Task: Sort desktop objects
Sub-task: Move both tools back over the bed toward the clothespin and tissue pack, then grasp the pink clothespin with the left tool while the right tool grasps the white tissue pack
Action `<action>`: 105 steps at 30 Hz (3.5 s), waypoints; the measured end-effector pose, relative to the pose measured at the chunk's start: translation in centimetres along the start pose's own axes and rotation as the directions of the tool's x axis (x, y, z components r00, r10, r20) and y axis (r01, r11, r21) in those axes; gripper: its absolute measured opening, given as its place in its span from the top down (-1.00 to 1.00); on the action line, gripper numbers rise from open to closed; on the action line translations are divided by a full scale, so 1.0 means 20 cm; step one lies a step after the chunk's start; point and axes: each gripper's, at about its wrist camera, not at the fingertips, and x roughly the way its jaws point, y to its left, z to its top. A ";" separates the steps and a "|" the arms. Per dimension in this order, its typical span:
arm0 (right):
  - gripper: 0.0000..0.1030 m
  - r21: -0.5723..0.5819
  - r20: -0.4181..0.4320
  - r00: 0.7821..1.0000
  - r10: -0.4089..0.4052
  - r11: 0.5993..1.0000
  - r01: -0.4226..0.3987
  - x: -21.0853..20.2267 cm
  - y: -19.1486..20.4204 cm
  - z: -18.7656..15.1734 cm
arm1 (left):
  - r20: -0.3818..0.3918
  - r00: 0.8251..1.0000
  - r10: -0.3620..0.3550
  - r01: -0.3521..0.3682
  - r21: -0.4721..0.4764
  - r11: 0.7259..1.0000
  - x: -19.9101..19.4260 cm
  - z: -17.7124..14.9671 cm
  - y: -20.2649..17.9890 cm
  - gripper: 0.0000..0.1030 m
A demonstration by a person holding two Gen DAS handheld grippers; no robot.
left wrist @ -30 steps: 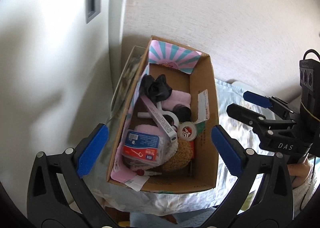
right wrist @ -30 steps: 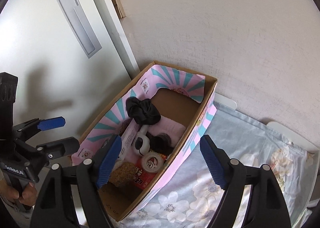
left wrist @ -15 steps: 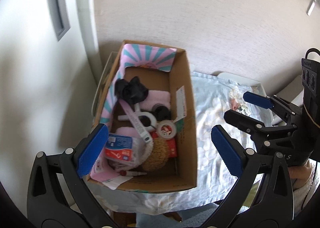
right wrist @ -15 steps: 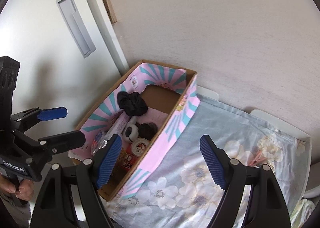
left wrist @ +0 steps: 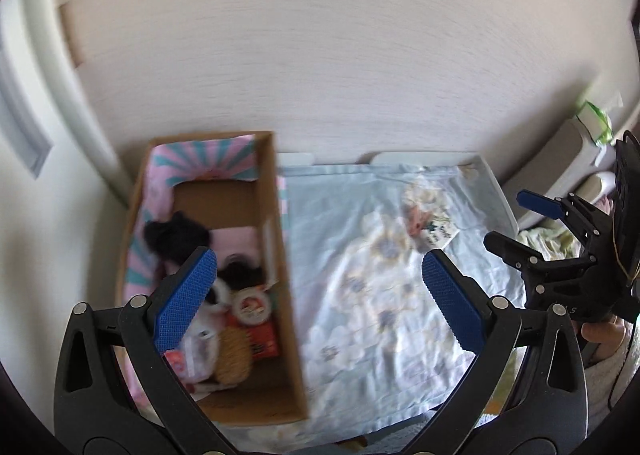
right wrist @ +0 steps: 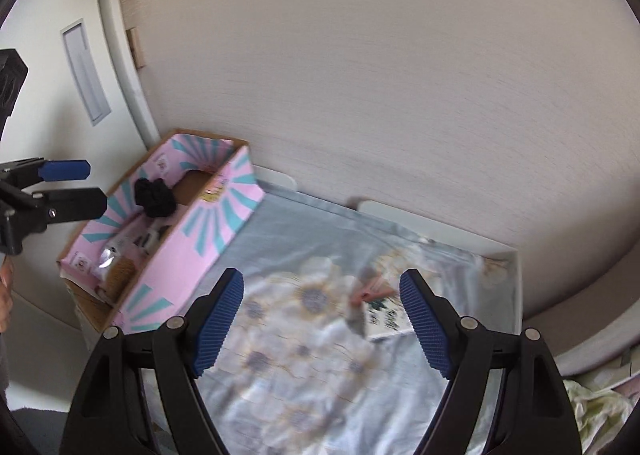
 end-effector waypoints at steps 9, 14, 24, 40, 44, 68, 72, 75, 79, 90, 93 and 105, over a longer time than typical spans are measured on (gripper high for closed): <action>-0.50 0.010 -0.050 0.999 -0.018 1.000 0.019 0.02 -0.22 -0.11 | -0.085 0.996 0.014 -0.004 0.118 0.993 0.30 0.08 -0.35 -0.99; -0.50 0.006 -0.086 0.996 -0.001 1.000 0.002 0.13 -0.29 -0.16 | -0.135 0.990 0.038 -0.018 0.151 0.988 0.49 0.07 -0.44 -0.99; -0.50 -0.023 -0.182 0.983 0.011 1.000 -0.015 0.43 -0.37 -0.23 | -0.239 0.971 0.001 0.021 0.086 0.996 0.90 0.12 -0.47 -0.99; -0.50 -0.065 -0.261 0.964 0.042 0.996 -0.061 0.72 -0.40 -0.28 | -0.284 0.959 -0.003 0.011 0.030 0.999 1.08 0.14 -0.42 -0.99; -0.50 -0.067 -0.264 0.963 0.051 0.995 -0.071 0.75 -0.40 -0.28 | -0.295 0.956 0.001 0.014 0.048 0.999 1.14 0.13 -0.46 -0.99; -0.50 -0.093 -0.197 0.975 0.107 0.988 -0.127 0.75 -0.47 -0.36 | -0.333 0.943 -0.013 0.063 0.141 0.988 1.41 0.11 -0.62 -0.99; -0.50 -0.105 -0.192 0.975 0.107 0.986 -0.129 0.75 -0.47 -0.37 | -0.341 0.940 -0.029 0.078 0.130 0.988 1.43 0.12 -0.61 -0.99; -0.50 -0.119 -0.187 0.977 0.103 0.985 -0.127 0.74 -0.47 -0.37 | -0.338 0.940 -0.038 0.091 0.144 0.985 1.44 0.12 -0.62 -0.99; -0.50 -0.155 -0.179 0.979 0.094 0.980 -0.122 0.75 -0.47 -0.38 | -0.325 0.945 -0.045 0.105 0.171 0.980 1.45 0.12 -0.64 -0.99; -0.24 -0.195 -0.163 0.980 0.117 0.970 -0.148 0.73 -0.47 -0.39 | -0.292 0.955 -0.060 0.128 0.221 0.967 1.43 0.13 -0.69 -0.78; -0.24 -0.181 -0.164 0.978 0.126 0.971 -0.155 0.73 -0.48 -0.38 | -0.280 0.959 -0.050 0.121 0.242 0.963 1.43 0.13 -0.70 -0.45; -0.14 -0.168 -0.151 0.978 0.141 0.972 -0.166 0.73 -0.49 -0.38 | -0.219 0.976 0.016 0.060 0.335 0.940 1.41 0.10 -0.76 0.02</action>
